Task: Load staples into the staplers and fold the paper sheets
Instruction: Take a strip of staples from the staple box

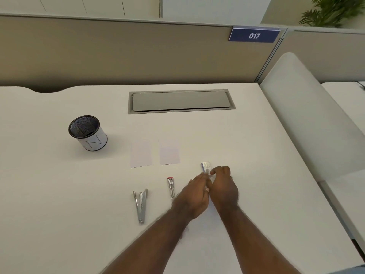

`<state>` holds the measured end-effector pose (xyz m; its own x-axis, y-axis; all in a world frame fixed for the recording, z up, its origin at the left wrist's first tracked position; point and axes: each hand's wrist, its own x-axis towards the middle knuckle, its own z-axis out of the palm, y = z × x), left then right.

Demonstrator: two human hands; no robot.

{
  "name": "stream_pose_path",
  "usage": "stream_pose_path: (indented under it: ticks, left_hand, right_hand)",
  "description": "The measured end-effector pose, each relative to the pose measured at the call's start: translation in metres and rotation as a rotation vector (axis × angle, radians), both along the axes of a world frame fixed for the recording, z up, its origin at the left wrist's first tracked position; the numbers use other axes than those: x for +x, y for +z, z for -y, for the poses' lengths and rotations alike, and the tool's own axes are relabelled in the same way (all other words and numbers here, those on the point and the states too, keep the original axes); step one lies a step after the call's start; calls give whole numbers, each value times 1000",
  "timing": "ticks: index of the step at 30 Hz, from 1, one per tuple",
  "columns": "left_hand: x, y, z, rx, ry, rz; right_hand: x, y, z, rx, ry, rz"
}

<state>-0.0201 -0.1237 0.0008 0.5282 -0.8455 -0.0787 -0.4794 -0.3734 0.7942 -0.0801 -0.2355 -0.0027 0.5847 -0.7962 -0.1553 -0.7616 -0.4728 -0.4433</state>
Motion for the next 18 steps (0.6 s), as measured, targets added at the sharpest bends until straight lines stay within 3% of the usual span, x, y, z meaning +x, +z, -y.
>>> stream_pose_path:
  ticks: [5,10,14,18]
  left_hand:
    - [8,-6,10,55,34,-71]
    - [19,-3,19,24,152,-222]
    - [31,6,26,-15,369,-488]
    - [38,14,24,-200,395,-945]
  right_hand:
    - [13,-4,9,0,2,-20]
    - [11,-2,9,63,-15,85]
    - [6,14,1,61,-4,151]
    - [0,34,-10,38,56,162]
